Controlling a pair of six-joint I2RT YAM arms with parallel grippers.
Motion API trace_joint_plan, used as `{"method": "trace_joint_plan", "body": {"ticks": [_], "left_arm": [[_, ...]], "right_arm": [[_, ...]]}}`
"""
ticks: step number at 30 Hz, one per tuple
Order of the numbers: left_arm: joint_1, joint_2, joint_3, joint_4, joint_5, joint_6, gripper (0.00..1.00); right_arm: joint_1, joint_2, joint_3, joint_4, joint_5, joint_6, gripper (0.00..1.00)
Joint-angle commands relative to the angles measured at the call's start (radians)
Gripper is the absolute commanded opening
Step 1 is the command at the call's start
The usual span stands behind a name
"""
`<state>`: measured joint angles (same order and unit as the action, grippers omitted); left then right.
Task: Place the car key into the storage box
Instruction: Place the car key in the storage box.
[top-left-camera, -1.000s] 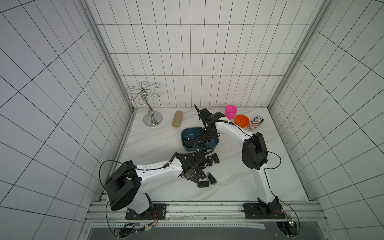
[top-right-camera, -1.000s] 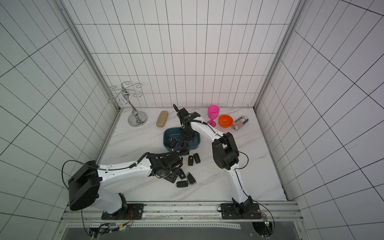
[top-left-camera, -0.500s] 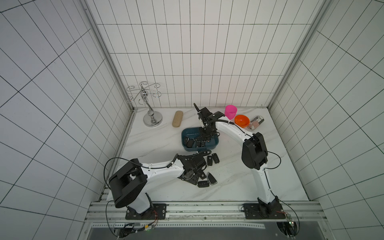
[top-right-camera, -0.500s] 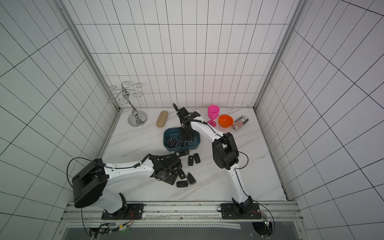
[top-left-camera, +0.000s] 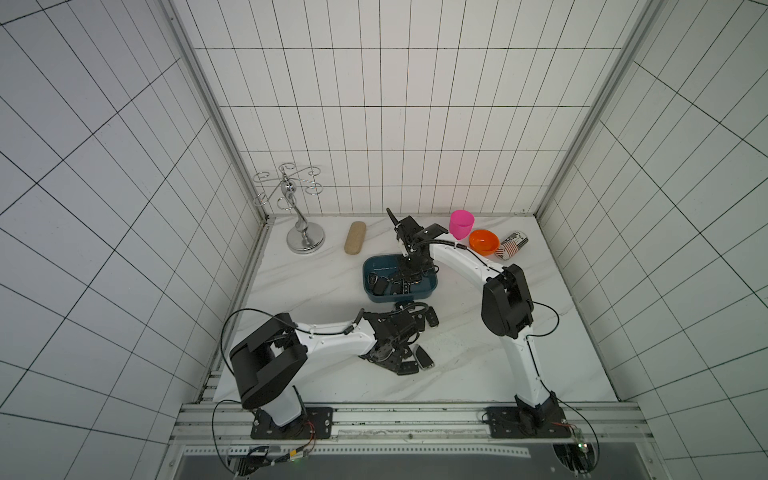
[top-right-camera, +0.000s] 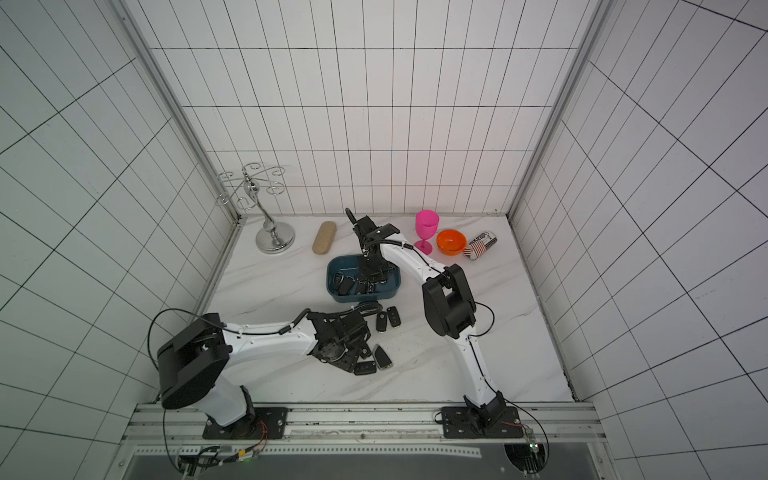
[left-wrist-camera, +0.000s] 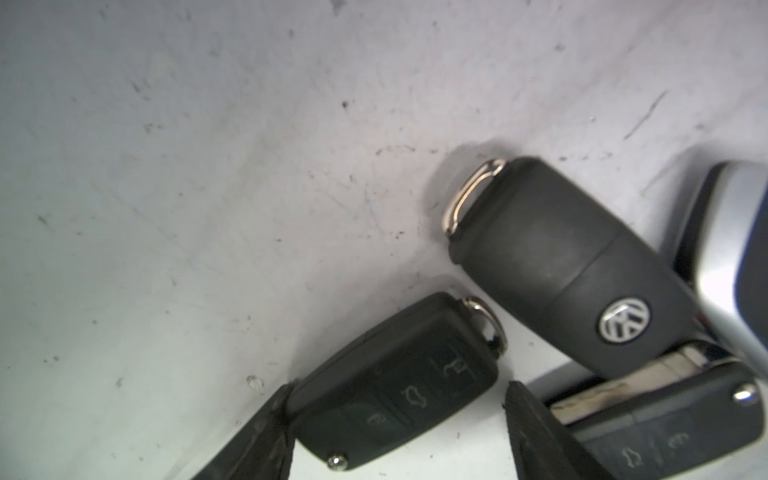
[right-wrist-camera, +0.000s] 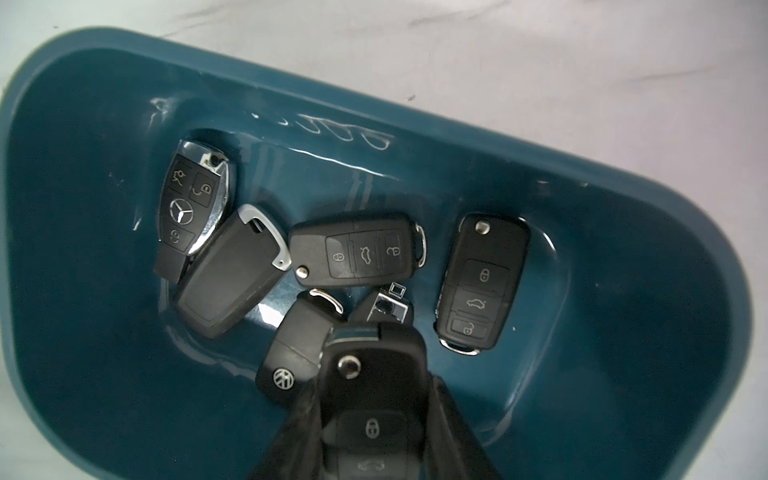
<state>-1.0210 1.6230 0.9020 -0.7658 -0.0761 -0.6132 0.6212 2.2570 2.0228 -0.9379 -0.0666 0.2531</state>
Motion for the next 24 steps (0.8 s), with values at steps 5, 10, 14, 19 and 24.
{"method": "trace_joint_plan", "body": {"ticks": [5, 10, 14, 19, 24], "left_arm": [[-0.01, 0.048, 0.041, 0.033, 0.013, -0.035, 0.76], [-0.009, 0.055, 0.035, 0.036, 0.018, -0.047, 0.73], [-0.009, 0.047, 0.026, 0.032, 0.022, -0.053, 0.67], [-0.01, 0.03, 0.008, 0.029, 0.019, -0.061, 0.64], [-0.01, 0.03, -0.001, 0.036, 0.022, -0.063, 0.61]], "right_arm": [[-0.007, 0.046, 0.06, -0.025, -0.009, -0.02, 0.22], [-0.007, 0.06, 0.068, -0.032, -0.007, -0.021, 0.23], [-0.006, 0.068, 0.071, -0.035, -0.006, -0.02, 0.25], [-0.008, 0.071, 0.07, -0.035, -0.006, -0.015, 0.31], [-0.007, 0.074, 0.071, -0.036, -0.01, -0.011, 0.36]]}}
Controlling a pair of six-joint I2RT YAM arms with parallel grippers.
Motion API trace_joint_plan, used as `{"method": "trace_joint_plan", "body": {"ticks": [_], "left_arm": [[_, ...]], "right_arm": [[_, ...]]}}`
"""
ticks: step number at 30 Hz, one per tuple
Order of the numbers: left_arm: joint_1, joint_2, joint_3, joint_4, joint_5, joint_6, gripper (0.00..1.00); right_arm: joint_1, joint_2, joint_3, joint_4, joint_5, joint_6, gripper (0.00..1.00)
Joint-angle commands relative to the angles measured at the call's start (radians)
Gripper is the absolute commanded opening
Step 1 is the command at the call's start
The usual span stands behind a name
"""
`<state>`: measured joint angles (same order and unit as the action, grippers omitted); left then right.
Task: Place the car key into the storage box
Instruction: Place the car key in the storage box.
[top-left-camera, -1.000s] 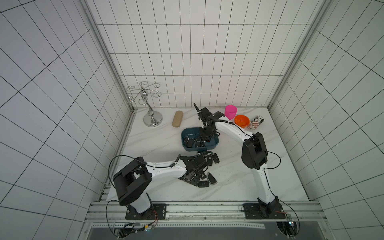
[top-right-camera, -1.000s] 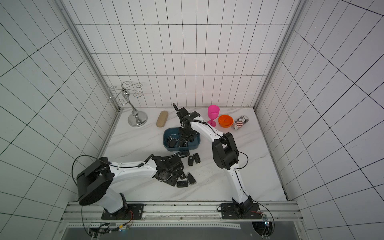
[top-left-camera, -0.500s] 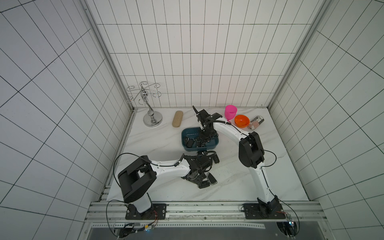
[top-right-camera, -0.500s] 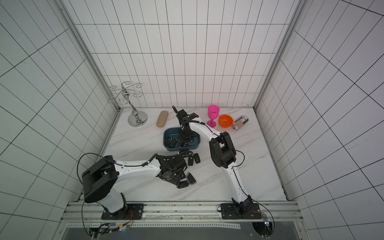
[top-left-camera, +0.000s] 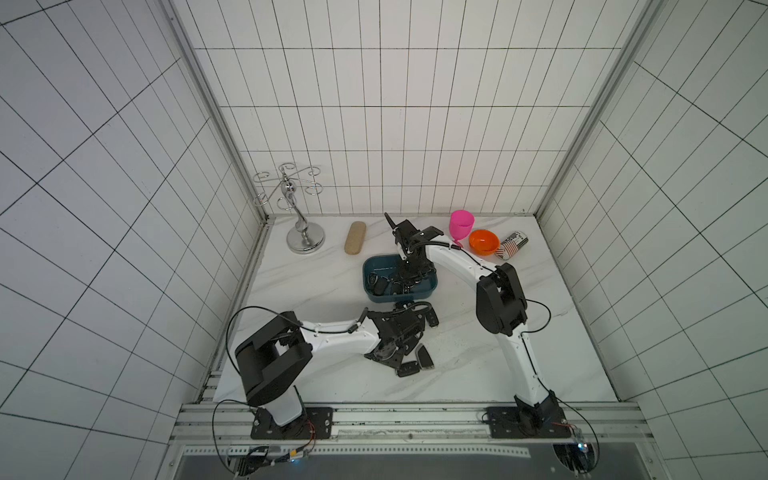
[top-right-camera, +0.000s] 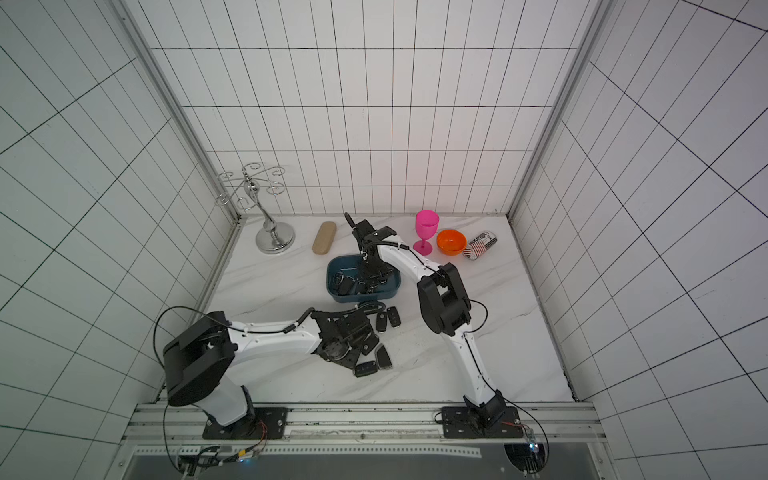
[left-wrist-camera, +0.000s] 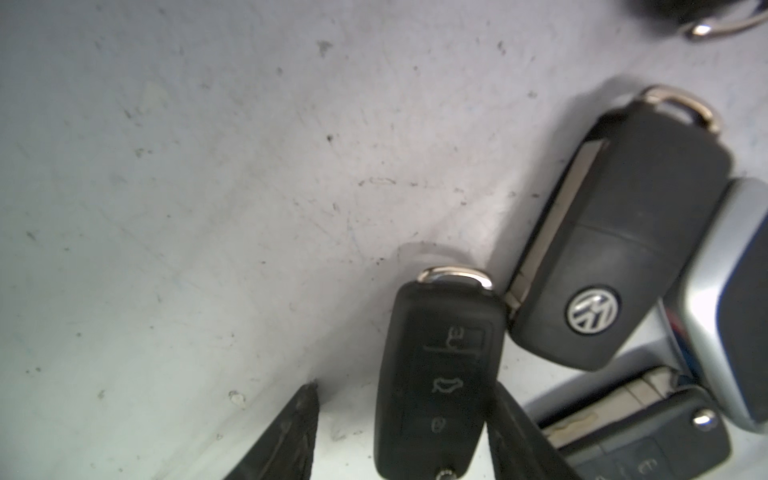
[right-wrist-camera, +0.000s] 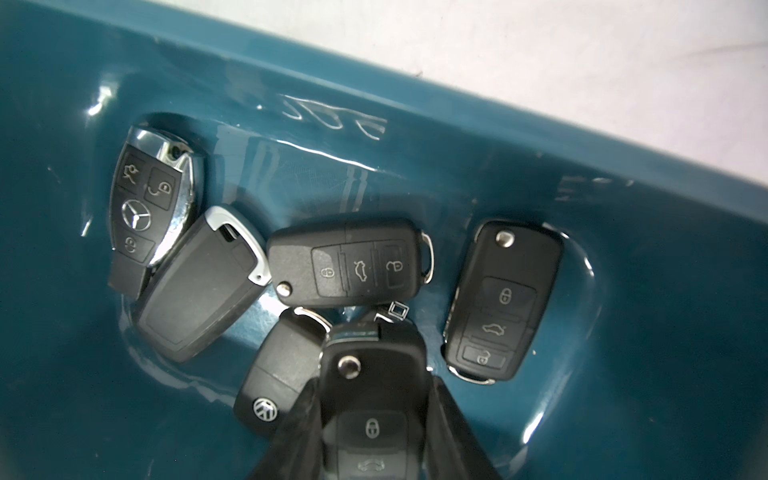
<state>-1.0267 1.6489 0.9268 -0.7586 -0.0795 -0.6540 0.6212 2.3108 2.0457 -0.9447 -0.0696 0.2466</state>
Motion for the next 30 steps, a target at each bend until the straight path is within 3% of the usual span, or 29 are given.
{"method": "trace_joint_plan", "body": {"ticks": [1, 6, 11, 15, 24, 30], "left_arm": [[-0.004, 0.004, -0.026, 0.03, 0.026, -0.023, 0.61], [-0.003, 0.003, -0.026, 0.037, 0.038, -0.015, 0.54], [-0.002, 0.003, -0.029, 0.045, 0.06, -0.007, 0.4], [-0.001, -0.015, -0.038, 0.041, 0.057, -0.015, 0.33], [0.058, -0.208, -0.063, -0.047, -0.004, -0.021, 0.23], [0.136, -0.309, 0.071, -0.168, -0.034, 0.053, 0.22]], "right_arm": [[-0.006, 0.022, 0.048, -0.031, -0.009, -0.004, 0.36], [-0.008, 0.022, 0.048, -0.036, -0.01, -0.004, 0.48], [-0.008, 0.014, 0.046, -0.038, -0.012, -0.001, 0.49], [-0.008, -0.002, 0.046, -0.039, -0.015, -0.001, 0.56], [-0.007, -0.015, 0.043, -0.039, -0.025, 0.001, 0.57], [-0.006, -0.072, 0.027, -0.014, -0.017, -0.006, 0.64]]}}
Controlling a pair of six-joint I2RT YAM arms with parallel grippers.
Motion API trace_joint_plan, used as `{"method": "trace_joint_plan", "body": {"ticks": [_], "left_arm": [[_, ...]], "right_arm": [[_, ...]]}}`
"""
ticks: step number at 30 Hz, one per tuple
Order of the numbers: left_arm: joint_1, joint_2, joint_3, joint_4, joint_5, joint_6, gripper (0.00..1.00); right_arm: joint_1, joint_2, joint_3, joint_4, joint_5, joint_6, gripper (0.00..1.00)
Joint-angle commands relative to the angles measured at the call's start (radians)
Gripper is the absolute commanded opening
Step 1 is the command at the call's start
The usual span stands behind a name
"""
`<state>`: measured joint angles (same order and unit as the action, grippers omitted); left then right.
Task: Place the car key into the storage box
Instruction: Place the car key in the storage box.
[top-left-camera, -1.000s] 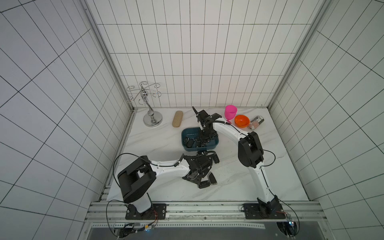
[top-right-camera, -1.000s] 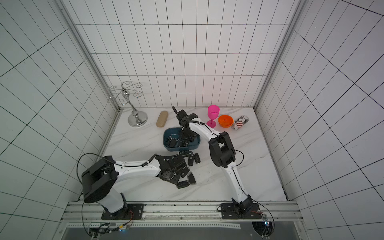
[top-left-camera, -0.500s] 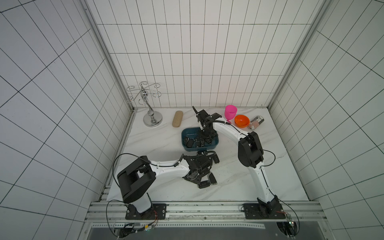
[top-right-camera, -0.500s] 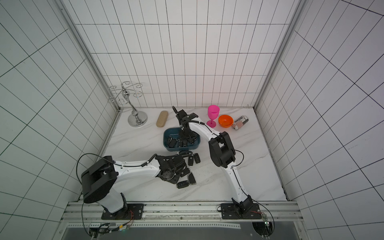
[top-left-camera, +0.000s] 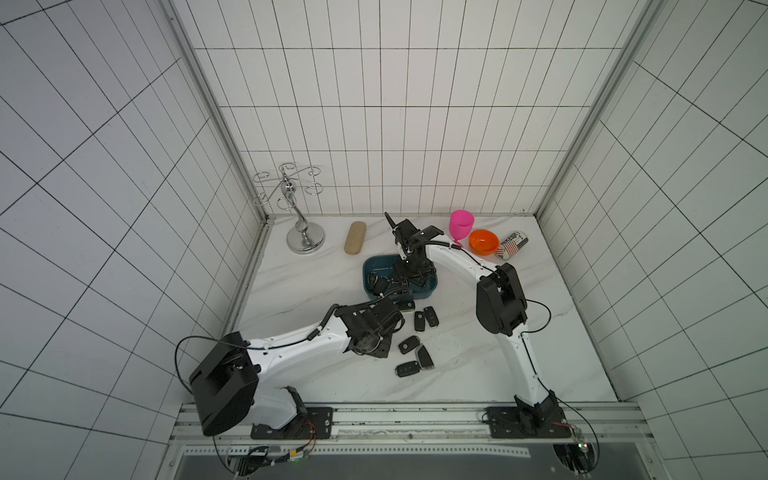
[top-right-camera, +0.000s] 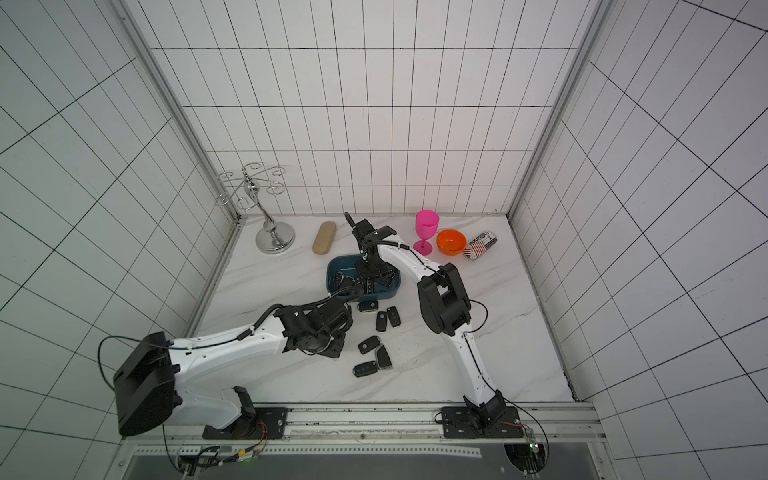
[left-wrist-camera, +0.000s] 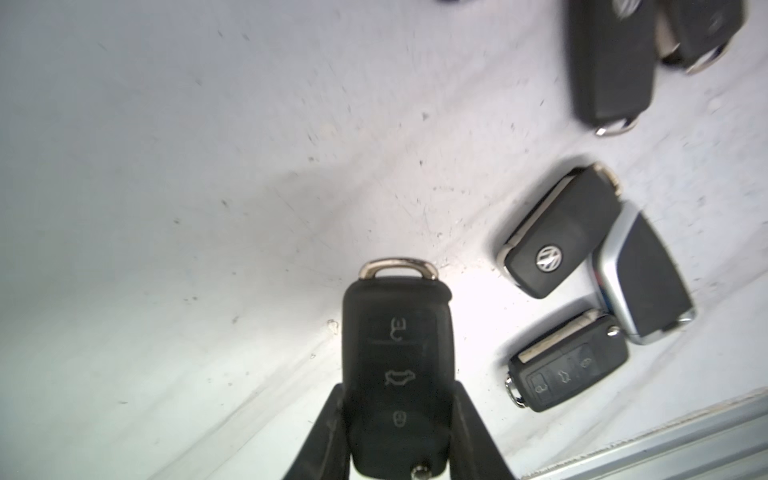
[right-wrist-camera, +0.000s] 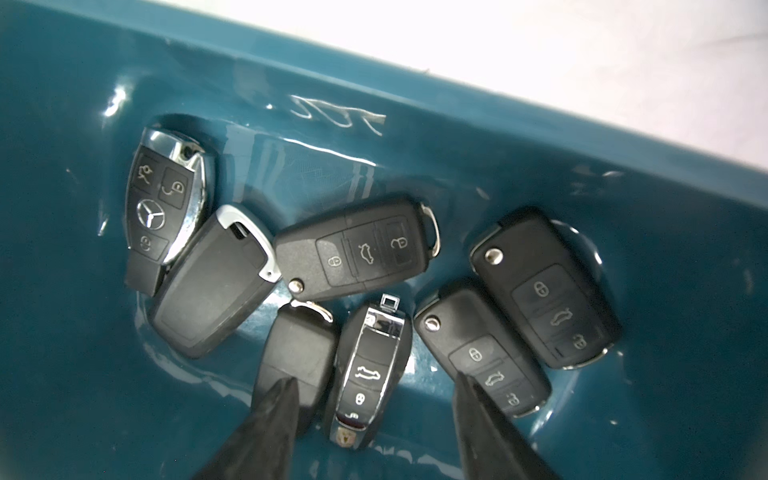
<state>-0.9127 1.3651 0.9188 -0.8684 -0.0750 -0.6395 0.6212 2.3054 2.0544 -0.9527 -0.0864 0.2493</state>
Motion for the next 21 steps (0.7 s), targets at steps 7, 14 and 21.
{"method": "trace_joint_plan", "body": {"ticks": [7, 14, 21], "left_arm": [[0.164, 0.042, 0.28, -0.103, -0.029, 0.173, 0.22], [0.259, 0.222, 0.46, -0.086, 0.005, 0.269, 0.22], [0.289, 0.426, 0.612, -0.066, 0.04, 0.31, 0.22]], "right_arm": [[-0.012, -0.23, -0.041, -0.001, 0.055, 0.0, 0.69], [-0.079, -0.479, -0.354, 0.051, 0.091, 0.068, 0.72], [-0.12, -0.818, -0.798, 0.174, 0.058, 0.133, 0.73]]}}
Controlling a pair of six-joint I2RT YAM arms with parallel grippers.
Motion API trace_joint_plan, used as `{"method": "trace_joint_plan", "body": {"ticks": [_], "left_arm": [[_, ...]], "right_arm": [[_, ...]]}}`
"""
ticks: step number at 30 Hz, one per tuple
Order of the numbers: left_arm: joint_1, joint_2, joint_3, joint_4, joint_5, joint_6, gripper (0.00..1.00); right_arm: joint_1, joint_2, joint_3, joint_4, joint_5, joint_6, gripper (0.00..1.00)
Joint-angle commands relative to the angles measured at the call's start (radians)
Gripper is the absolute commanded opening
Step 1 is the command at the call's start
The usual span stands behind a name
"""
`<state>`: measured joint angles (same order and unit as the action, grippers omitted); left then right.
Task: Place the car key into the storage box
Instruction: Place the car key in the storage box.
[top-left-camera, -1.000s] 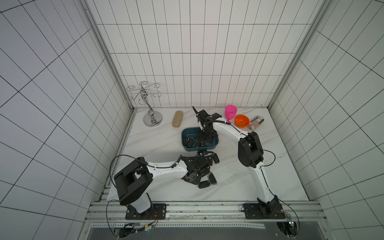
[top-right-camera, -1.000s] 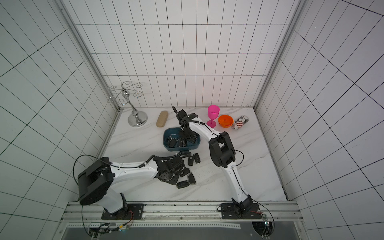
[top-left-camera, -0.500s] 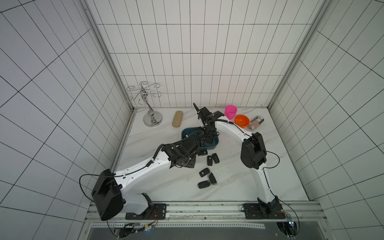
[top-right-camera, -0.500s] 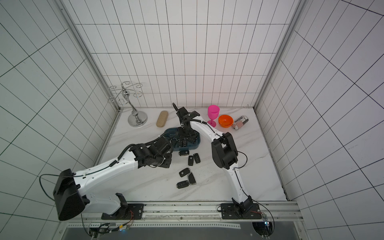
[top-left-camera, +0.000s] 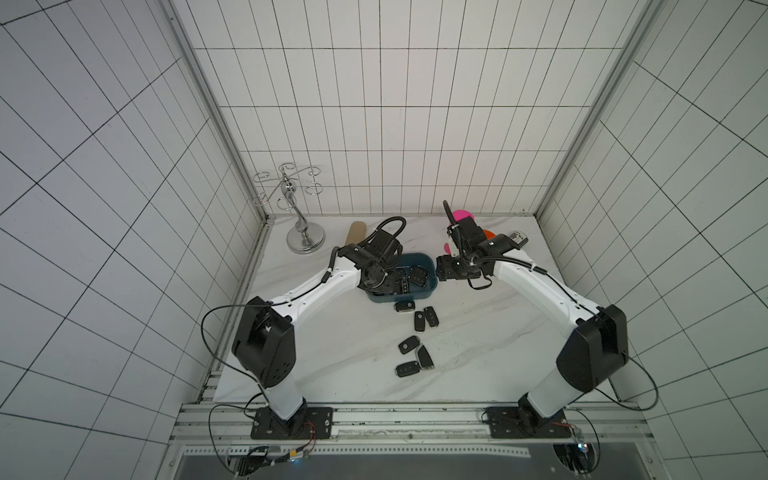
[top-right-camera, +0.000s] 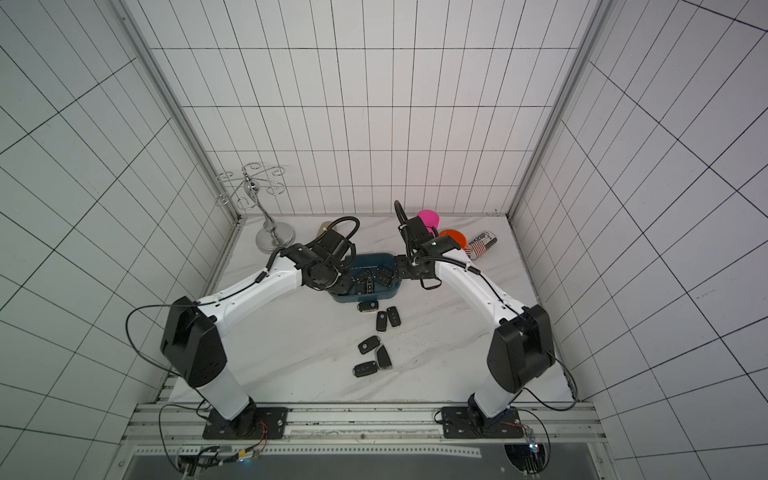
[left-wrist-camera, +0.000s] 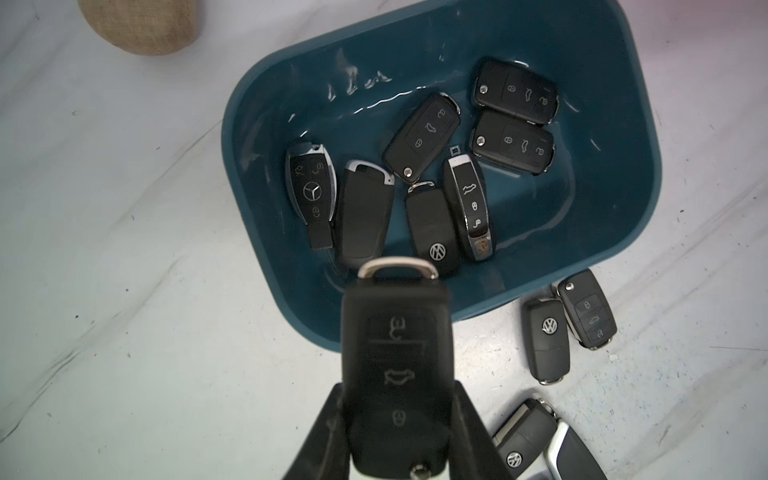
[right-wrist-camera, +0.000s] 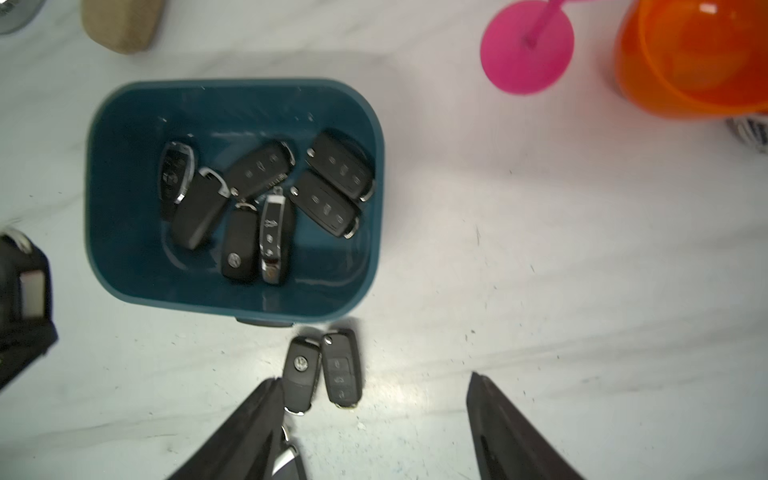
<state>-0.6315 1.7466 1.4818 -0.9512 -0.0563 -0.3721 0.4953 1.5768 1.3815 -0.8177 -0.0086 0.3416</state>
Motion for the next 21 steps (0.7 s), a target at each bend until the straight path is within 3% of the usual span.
{"method": "trace_joint_plan", "body": {"ticks": [1, 10, 21], "left_arm": [[0.01, 0.068, 0.064, 0.02, 0.025, 0.045, 0.22], [0.03, 0.232, 0.137, 0.01, 0.029, 0.071, 0.22], [0.052, 0.354, 0.204, -0.019, 0.033, 0.085, 0.24]], "right_arm": [[0.007, -0.13, -0.179, 0.048, -0.047, 0.05, 0.73], [0.176, -0.327, -0.463, 0.048, -0.104, 0.107, 0.74], [0.394, -0.278, -0.57, 0.185, -0.071, 0.214, 0.74]]}}
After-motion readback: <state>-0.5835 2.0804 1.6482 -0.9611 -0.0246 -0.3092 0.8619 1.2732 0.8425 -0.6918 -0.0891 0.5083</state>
